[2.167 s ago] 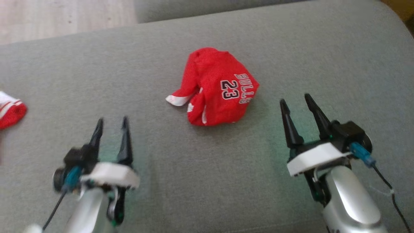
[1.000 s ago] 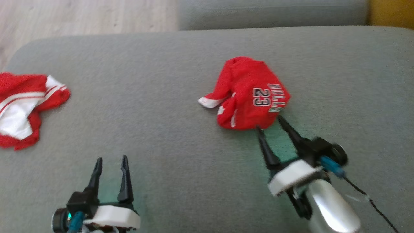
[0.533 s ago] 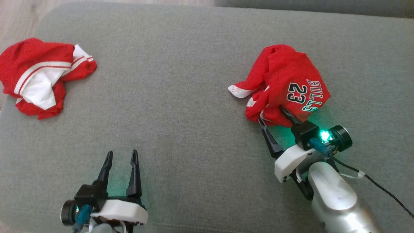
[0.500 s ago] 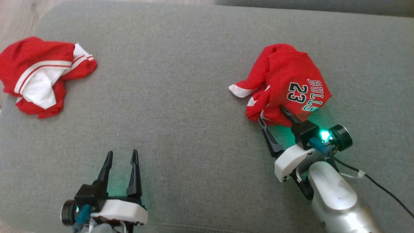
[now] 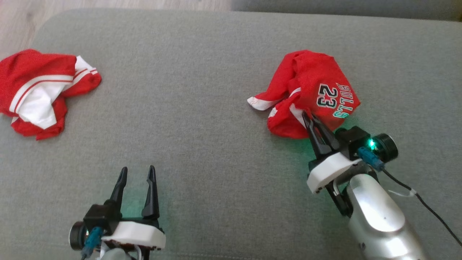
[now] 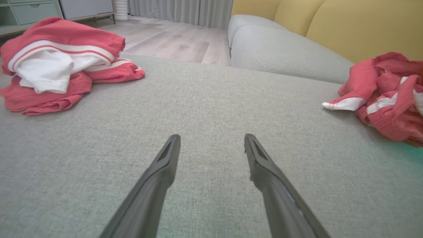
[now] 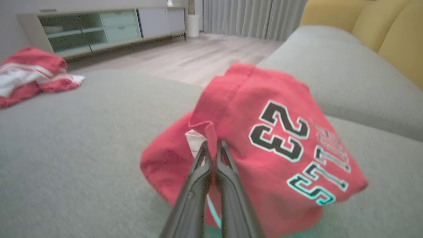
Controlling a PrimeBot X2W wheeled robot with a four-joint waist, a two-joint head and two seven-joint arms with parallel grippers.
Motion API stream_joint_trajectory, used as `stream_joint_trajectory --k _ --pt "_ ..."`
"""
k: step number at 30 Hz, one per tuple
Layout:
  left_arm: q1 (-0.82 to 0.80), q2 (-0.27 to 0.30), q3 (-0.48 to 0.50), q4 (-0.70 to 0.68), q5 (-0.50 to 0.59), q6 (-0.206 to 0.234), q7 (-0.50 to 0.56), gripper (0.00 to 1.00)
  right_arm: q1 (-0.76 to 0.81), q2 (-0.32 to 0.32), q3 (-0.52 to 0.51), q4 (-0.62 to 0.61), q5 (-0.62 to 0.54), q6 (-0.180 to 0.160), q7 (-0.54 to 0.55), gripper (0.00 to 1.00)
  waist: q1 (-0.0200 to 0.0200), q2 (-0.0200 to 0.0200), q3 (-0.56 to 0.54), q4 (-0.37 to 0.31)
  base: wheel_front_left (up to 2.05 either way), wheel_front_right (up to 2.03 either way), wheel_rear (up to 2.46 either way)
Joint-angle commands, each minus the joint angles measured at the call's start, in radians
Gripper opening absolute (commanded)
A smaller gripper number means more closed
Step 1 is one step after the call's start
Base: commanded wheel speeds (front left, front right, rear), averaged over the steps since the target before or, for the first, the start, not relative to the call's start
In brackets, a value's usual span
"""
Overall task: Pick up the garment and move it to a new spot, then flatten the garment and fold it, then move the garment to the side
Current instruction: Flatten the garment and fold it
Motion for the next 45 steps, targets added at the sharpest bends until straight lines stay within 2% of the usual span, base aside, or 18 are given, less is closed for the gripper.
stream_joint_trajectory --k 1,7,11,15,19,22,26,31,32,33,36,38,43,45 --pt "-0.026 0.004 0.024 -0.027 -0.003 -0.002 -0.005 1.00 0.000 0.006 0.023 -0.061 0.022 0.008 -0.006 0.00 -0.0001 0.0000 -0.013 -0.007 0.00 0.00 0.00" --pt "0.001 0.004 0.024 -0.016 -0.008 -0.006 -0.005 1.00 -0.054 0.006 0.142 -0.243 0.156 0.008 -0.006 0.00 -0.0001 0.0000 -0.066 -0.022 0.00 0.00 0.00" --pt "0.010 0.004 0.006 -0.021 -0.031 -0.011 -0.005 1.00 -0.168 0.006 0.202 -0.360 0.303 0.008 -0.006 0.00 -0.0001 0.0000 -0.090 -0.015 0.00 0.00 0.00" --pt "0.031 0.004 -0.009 -0.012 -0.036 -0.014 -0.005 1.00 -0.291 0.006 0.219 -0.438 0.434 0.008 -0.006 0.00 -0.0001 0.0000 -0.115 0.005 0.00 0.00 0.00" --pt "0.044 0.004 -0.008 -0.009 -0.041 -0.006 -0.005 1.00 -0.367 0.006 0.140 -0.493 0.480 0.008 -0.006 0.00 -0.0001 0.0000 -0.116 0.010 0.00 0.00 0.00" --pt "0.045 0.004 0.001 -0.016 -0.047 0.002 -0.005 1.00 -0.347 0.006 0.034 -0.502 0.476 0.008 -0.006 0.00 -0.0001 0.0000 -0.103 -0.003 0.00 0.00 0.00" --pt "0.043 0.004 0.018 -0.029 -0.048 0.008 -0.005 1.00 -0.221 0.006 -0.097 -0.465 0.420 0.008 -0.006 0.00 -0.0001 0.0000 -0.078 -0.038 0.00 0.00 0.00" --pt "0.019 0.004 0.024 -0.036 -0.035 0.004 -0.005 1.00 -0.011 0.006 -0.267 -0.339 0.286 0.008 -0.006 0.02 -0.0001 0.0000 -0.044 -0.084 0.00 0.00 0.00" --pt "0.013 0.004 0.024 -0.036 -0.032 0.002 -0.005 1.00 0.023 0.006 -0.303 -0.300 0.241 0.008 -0.006 0.56 -0.0001 0.0000 -0.039 -0.092 0.00 0.00 0.00" --pt "0.007 0.004 0.023 -0.037 -0.029 0.000 -0.005 1.00 0.048 0.006 -0.346 -0.274 0.214 0.008 -0.006 1.00 -0.0001 0.0000 -0.033 -0.100 0.00 0.00 0.00" --pt "-0.014 0.004 0.012 -0.036 -0.023 -0.008 -0.005 1.00 0.095 0.006 -0.449 -0.230 0.140 0.008 -0.006 1.00 -0.0001 0.0000 -0.021 -0.117 0.00 0.00 0.00" --pt "-0.027 0.004 0.001 -0.035 -0.021 -0.013 -0.005 1.00 0.110 0.006 -0.483 -0.232 0.107 0.008 -0.006 1.00 -0.0001 0.0000 -0.016 -0.128 0.00 0.00 0.00" --pt "-0.062 0.004 -0.052 -0.032 -0.058 -0.031 -0.005 1.00 0.127 0.006 -0.449 -0.287 0.082 0.008 -0.006 1.00 -0.0001 0.0000 -0.010 -0.145 0.00 0.00 0.00" --pt "-0.073 0.004 -0.101 -0.031 -0.092 -0.045 -0.005 1.00 0.136 0.006 -0.421 -0.306 0.091 0.008 -0.006 1.00 -0.0001 0.0000 -0.010 -0.150 0.00 0.00 0.00"
